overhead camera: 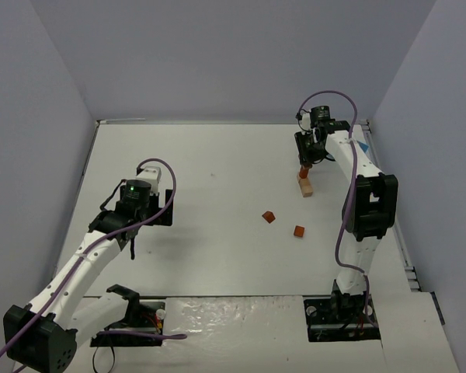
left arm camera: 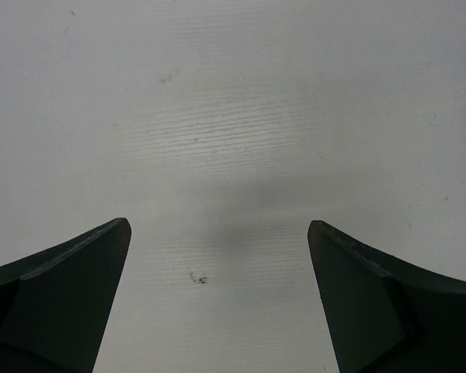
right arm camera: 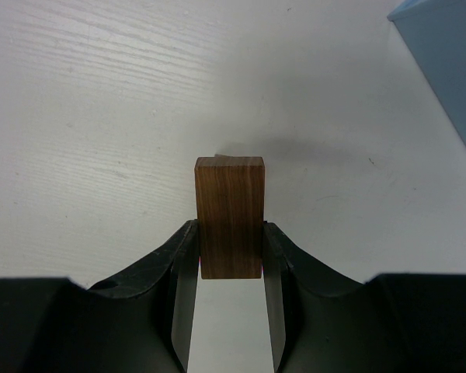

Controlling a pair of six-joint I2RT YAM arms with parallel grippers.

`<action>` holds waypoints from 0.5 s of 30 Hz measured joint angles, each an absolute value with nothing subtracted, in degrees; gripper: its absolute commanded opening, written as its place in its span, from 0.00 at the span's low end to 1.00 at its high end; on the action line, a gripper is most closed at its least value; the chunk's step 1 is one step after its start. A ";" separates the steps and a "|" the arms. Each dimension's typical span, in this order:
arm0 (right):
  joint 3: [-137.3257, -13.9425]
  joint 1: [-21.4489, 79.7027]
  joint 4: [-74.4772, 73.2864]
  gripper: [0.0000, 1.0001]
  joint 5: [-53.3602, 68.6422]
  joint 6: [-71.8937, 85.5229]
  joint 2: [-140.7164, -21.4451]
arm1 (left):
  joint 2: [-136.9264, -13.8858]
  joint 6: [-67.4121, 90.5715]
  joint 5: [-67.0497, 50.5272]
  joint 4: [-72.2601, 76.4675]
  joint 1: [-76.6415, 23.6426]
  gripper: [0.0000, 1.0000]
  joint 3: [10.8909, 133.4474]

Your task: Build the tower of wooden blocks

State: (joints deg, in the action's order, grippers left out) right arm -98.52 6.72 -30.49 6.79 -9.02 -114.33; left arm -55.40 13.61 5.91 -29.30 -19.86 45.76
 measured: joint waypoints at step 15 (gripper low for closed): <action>-97.86 6.72 -30.41 0.13 6.30 -8.97 -114.32 | -55.40 13.63 5.91 -29.32 -19.86 0.97 45.76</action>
